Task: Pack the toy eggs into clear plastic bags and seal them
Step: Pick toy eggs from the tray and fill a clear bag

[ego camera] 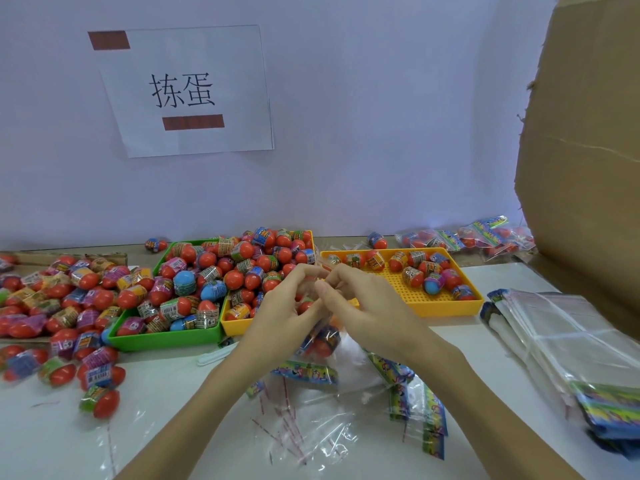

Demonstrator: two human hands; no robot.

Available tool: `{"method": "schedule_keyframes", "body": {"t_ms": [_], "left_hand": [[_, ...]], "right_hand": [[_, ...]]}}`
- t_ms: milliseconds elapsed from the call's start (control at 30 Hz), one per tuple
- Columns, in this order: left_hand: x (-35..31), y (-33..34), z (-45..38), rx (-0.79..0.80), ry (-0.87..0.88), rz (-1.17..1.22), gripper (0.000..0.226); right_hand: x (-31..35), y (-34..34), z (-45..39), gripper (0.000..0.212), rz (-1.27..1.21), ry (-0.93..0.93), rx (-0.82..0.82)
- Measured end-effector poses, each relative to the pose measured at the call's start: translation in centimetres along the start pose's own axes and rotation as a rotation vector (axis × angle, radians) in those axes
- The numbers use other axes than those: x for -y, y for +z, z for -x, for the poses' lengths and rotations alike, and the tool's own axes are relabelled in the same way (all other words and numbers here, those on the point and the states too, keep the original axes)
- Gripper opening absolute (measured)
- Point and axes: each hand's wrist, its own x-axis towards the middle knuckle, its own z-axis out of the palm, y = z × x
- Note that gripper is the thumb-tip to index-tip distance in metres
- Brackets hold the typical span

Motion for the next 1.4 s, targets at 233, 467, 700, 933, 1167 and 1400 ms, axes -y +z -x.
{"method": "schedule_keyframes", "body": {"t_ms": [233, 467, 700, 933, 1167, 1400], "left_hand": [[-0.4, 0.5, 0.0, 0.08, -0.088, 0.256, 0.043], [-0.5, 0.7, -0.1, 0.043, -0.118, 0.26, 0.046], [-0.7, 0.7, 0.1, 0.047, -0.125, 0.232, 0.046], [-0.7, 0.7, 0.1, 0.055, -0.116, 0.218, 0.048], [-0.6, 0.6, 0.1, 0.035, -0.111, 0.25, 0.044], [-0.9, 0.8, 0.1, 0.002, -0.086, 0.29, 0.044]], "right_hand": [[-0.4, -0.9, -0.2, 0.023, -0.12, -0.092, -0.185], [-3.4, -3.5, -0.8, 0.02, 0.049, -0.041, -0.515], [-6.6, -3.8, -0.3, 0.03, 0.602, 0.466, -0.239], [-5.2, -4.2, -0.8, 0.024, 0.213, 0.303, -0.447], [-0.5, -3.7, -0.5, 0.018, -0.555, 0.083, -0.396], [-0.2, -2.2, -0.4, 0.012, -0.095, -0.071, -0.305]]}}
